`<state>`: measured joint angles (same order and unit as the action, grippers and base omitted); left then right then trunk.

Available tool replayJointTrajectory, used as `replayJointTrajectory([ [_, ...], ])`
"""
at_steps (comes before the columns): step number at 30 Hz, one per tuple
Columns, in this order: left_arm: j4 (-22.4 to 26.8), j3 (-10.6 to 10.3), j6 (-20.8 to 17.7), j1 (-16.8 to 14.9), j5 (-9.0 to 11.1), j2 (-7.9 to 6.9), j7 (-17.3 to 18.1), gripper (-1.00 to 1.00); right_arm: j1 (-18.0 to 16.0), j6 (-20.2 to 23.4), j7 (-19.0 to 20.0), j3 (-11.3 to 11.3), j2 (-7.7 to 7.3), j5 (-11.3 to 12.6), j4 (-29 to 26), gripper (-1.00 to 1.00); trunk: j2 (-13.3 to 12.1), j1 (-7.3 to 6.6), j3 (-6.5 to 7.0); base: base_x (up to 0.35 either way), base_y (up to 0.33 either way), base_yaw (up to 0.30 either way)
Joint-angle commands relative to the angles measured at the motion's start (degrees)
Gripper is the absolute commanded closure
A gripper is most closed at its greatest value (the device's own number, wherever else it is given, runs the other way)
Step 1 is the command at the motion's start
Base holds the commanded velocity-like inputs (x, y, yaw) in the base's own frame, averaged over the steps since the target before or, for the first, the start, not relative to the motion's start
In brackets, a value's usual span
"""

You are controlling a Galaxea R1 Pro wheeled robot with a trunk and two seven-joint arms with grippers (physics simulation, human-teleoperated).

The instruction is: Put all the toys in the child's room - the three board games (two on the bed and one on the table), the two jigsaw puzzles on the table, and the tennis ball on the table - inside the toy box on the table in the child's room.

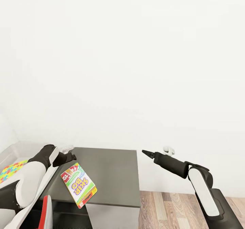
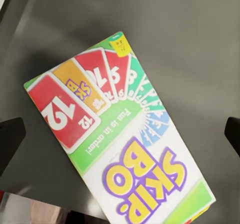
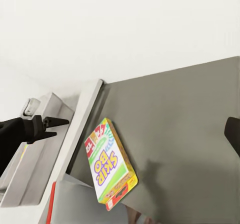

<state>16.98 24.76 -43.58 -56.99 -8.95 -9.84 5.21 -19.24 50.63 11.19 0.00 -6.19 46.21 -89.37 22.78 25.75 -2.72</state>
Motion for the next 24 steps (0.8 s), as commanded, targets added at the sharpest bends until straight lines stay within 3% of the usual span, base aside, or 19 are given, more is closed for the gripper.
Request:
replayJointTrajectory([
  [1,0.1,0.4,-0.3,-0.1,-0.6,0.04,0.5,-1.00,-0.1,0.2,0.3,0.0,-0.01,-0.3,0.0,-1.00,0.1,0.04,-0.23,0.000,0.000,0.000],
  [15,0.1,1.2,-0.2,-0.1,-0.6,0.00,0.4,-1.00,0.0,0.2,0.3,0.0,0.03,-0.2,0.0,-1.00,0.1,0.04,-1.54,0.000,0.000,0.000],
  [24,0.2,9.4,-0.1,-0.1,-0.6,-0.77,0.7,-1.00,0.0,0.2,0.3,0.0,0.03,-0.3,0.0,-1.00,0.1,0.04,-2.38,0.000,0.000,0.000],
])
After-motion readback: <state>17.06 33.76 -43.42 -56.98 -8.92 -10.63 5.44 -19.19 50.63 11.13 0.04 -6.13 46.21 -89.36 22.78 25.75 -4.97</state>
